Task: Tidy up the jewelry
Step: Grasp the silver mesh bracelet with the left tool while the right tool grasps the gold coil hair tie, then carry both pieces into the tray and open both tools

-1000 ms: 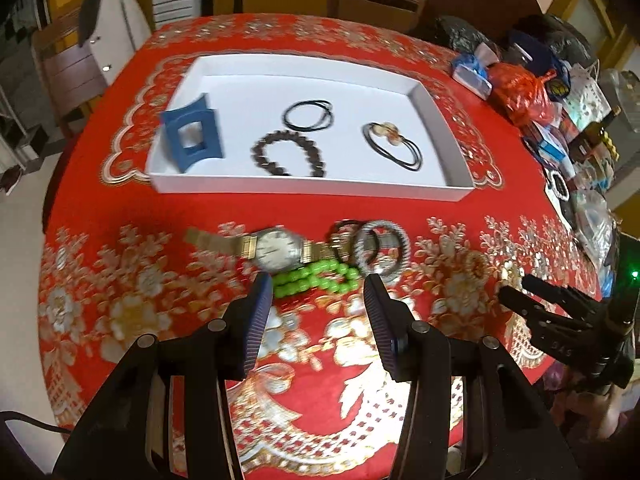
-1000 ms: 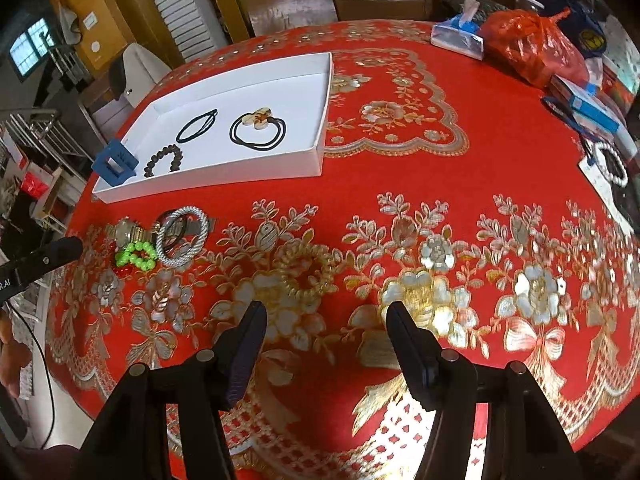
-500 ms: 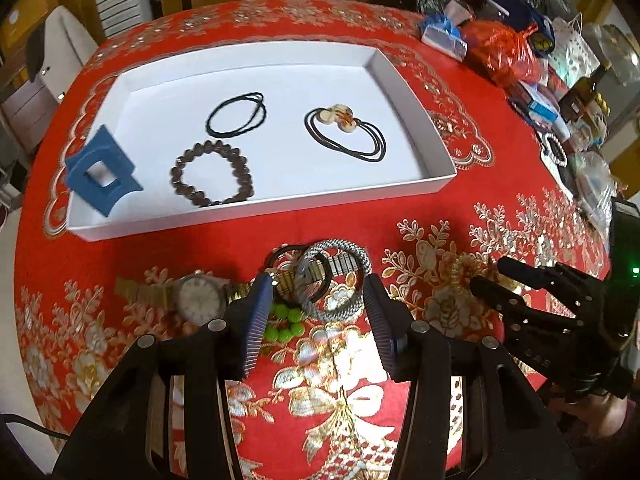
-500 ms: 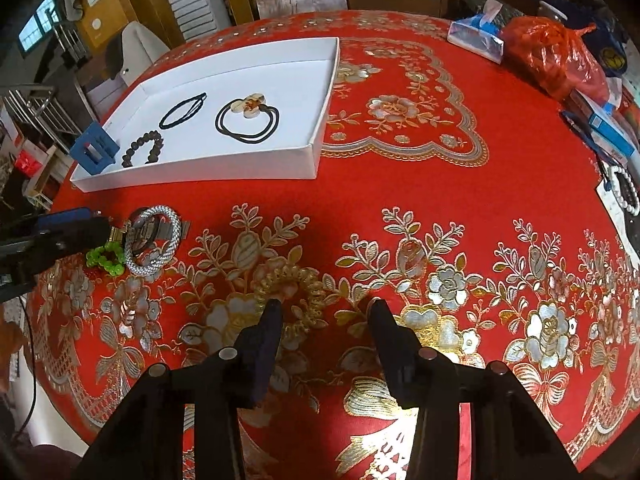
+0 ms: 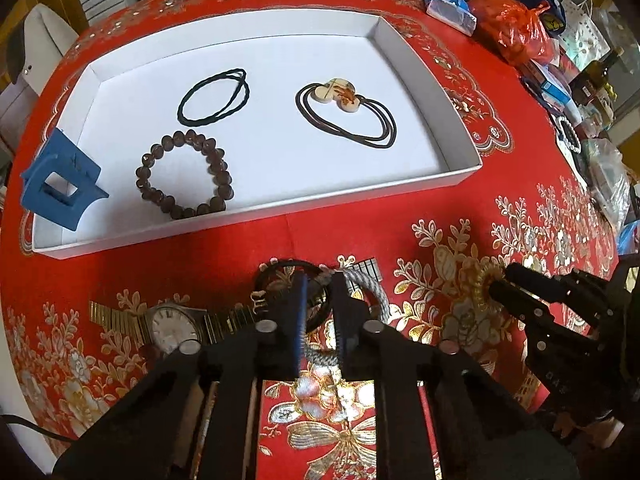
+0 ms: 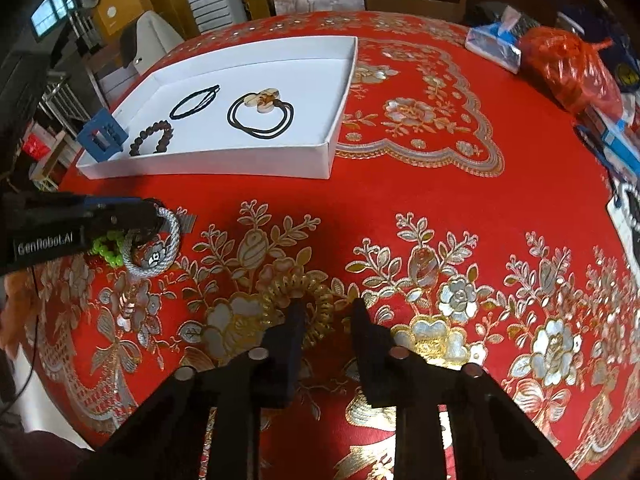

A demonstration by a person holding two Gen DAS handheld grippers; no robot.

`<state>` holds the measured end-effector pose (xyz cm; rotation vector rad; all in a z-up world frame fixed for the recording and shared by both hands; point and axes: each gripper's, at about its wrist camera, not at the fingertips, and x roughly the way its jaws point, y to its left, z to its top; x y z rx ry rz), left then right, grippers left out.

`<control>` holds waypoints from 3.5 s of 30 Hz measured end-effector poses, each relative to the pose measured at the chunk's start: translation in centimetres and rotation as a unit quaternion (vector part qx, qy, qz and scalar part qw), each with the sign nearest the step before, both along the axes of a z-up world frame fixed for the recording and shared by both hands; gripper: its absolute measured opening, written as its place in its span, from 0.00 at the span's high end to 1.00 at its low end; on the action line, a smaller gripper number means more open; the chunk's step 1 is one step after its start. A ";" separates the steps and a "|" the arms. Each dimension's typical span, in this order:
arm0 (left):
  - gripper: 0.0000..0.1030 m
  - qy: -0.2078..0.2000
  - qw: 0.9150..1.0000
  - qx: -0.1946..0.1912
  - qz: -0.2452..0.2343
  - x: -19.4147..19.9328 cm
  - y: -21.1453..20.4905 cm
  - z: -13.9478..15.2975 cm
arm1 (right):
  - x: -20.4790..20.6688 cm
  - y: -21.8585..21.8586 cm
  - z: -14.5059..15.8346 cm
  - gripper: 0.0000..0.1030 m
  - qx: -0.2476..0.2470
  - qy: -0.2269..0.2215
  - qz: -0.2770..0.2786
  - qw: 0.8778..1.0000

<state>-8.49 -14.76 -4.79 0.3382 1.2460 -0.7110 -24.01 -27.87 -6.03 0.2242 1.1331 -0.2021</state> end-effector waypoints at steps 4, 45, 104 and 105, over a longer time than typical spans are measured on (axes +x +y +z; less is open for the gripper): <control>0.99 0.008 1.000 -0.010 0.001 0.2 0.4 0.2 | 0.0 -0.1 0.1 0.91 0.004 0.001 0.005 1.000; 0.73 0.019 0.999 -0.001 -0.045 -1.7 1.1 1.0 | -0.9 -0.1 2.0 0.92 0.033 -0.014 -0.003 0.999; 0.95 -0.021 0.983 -0.009 0.182 16.4 1.0 4.3 | 20.9 -5.5 4.3 0.92 0.040 -0.037 0.052 0.997; 0.95 -0.019 0.982 -0.006 0.187 16.7 0.8 4.0 | 21.4 -5.6 3.9 0.92 0.041 -0.033 0.053 0.997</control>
